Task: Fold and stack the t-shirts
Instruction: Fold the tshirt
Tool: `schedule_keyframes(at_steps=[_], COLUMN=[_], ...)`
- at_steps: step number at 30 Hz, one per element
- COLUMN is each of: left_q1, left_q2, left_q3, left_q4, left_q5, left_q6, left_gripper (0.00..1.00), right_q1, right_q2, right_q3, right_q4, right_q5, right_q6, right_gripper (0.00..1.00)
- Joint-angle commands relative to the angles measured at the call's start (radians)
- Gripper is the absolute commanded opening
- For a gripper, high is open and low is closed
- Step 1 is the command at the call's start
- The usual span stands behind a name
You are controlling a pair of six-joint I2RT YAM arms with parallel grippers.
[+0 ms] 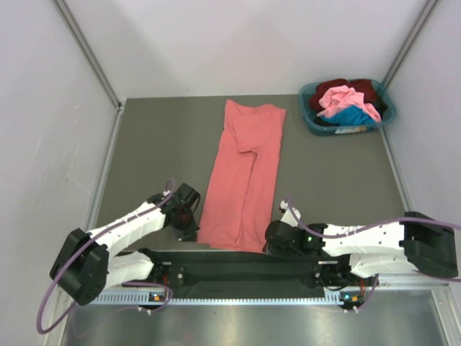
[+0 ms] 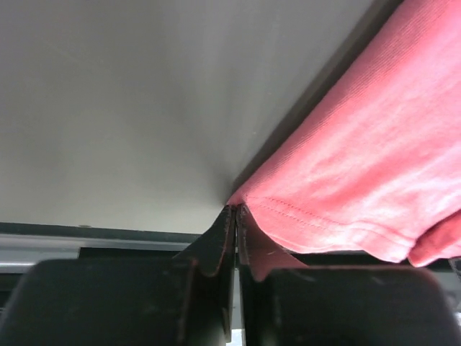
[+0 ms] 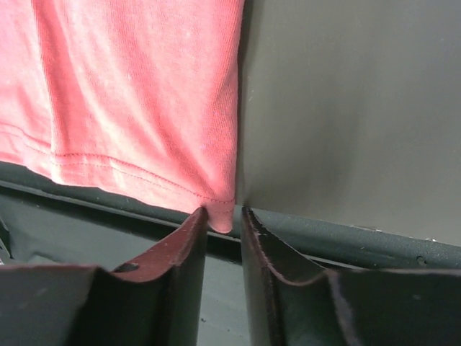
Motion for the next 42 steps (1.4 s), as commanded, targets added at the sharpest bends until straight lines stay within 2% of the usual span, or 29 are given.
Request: schedule_keyframes(at_steps=[1,3,5,7,12,18,22,25,31,35,42], left_q1=[-0.004,-0.004,-0.007,-0.014,-0.057,-0.108,-0.108,-0.108,-0.096,-0.076,0.025], left_q2=[-0.031,-0.042,-0.055,-0.071,-0.104,-0.112,-0.086,-0.052,0.041,0.089,0.194], left_q3=[-0.010,-0.018,-0.024,-0.030,-0.041,-0.044,0.006,0.118,0.206,0.234,0.356], left_q4=[0.036,0.057,0.073,0.097,0.108,0.062,0.056,0.012,0.022,0.058,0.050], left_q5=[0.037,0.054,0.085,0.119,0.134,0.059,0.044,-0.004,-0.012,0.004,0.001], left_q6=[-0.003,-0.010,-0.016,-0.022,-0.072,-0.102,-0.079,-0.048,0.001,0.020,0.104], left_gripper=[0.03,0.00,0.00,0.00,0.00,0.00,0.00,0.00,0.00,0.00,0.00], right_q1=[0.015,0.015,0.014,0.015,0.015,0.017,0.017,0.011,-0.072,-0.170,-0.307], right_q2=[0.010,0.009,0.000,-0.014,-0.095,-0.168,-0.128,-0.119,-0.131,-0.108,-0.048], right_q3=[-0.012,-0.011,-0.006,0.002,-0.018,-0.014,0.066,0.127,0.181,0.223,0.325], right_q4=[0.024,0.019,-0.005,-0.048,-0.099,-0.151,-0.238,-0.283,-0.304,-0.298,-0.291], right_q5=[0.042,0.048,0.062,0.083,0.093,0.106,0.137,0.160,0.151,0.128,0.088], right_q6=[0.005,-0.001,-0.006,-0.006,-0.009,-0.060,-0.115,-0.145,-0.236,-0.352,-0.549], right_gripper=[0.26,0.17,0.06,0.00,0.00,0.00,0.00,0.00,0.00,0.00,0.00])
